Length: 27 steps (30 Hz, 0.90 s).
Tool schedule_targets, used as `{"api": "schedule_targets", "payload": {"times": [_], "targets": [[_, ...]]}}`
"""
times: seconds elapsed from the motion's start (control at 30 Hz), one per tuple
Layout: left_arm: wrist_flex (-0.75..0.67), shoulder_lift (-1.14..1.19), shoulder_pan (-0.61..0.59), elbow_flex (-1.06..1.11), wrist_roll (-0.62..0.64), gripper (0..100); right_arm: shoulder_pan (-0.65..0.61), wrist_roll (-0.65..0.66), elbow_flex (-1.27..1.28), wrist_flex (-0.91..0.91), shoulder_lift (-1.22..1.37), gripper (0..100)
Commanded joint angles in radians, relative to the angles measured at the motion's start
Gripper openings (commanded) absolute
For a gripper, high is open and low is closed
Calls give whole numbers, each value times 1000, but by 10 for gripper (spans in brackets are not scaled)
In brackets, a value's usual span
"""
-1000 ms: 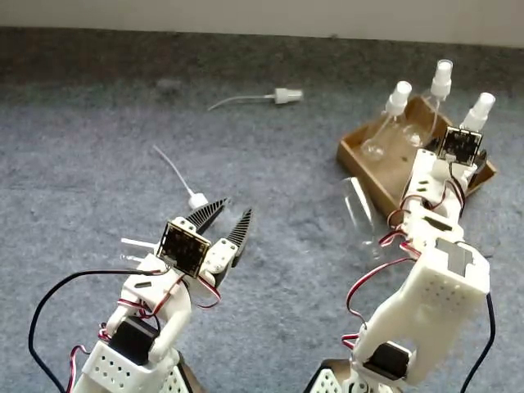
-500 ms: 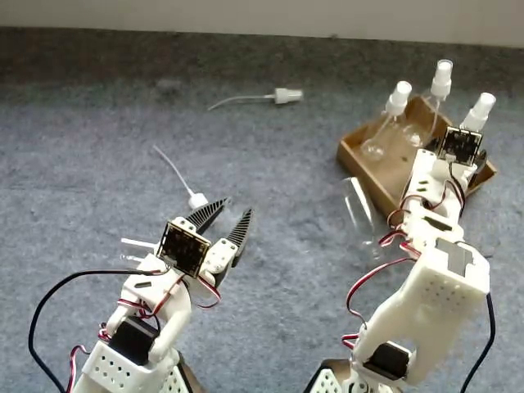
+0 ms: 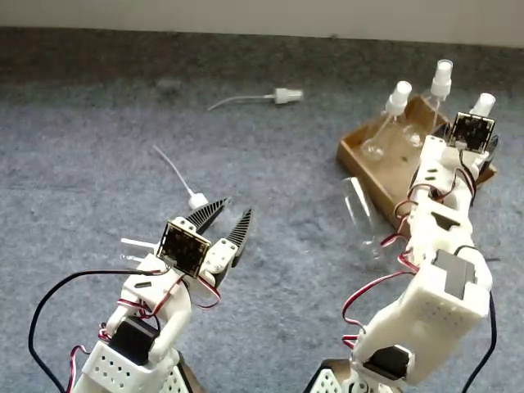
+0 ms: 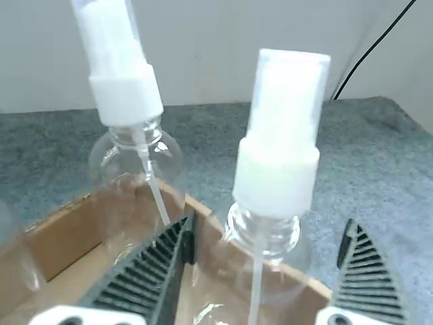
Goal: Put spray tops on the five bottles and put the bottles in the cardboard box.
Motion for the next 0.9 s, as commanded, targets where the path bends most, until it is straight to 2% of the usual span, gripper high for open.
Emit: {"api": "schedule_targets", "payload": {"times": [0.0,0.33,0.53,0.87], "targets": [[6,-13,-16,18,3,95,12,5,-12,4,-111,287],[6,-13,-16,18,3,95,12,9,-7,8,-275,286],[6,-13,-16,18,3,95,13,5,-15,177,-377,286],[8,-13,-18,18,3,95,13,5,-16,357,-664,286]]}}
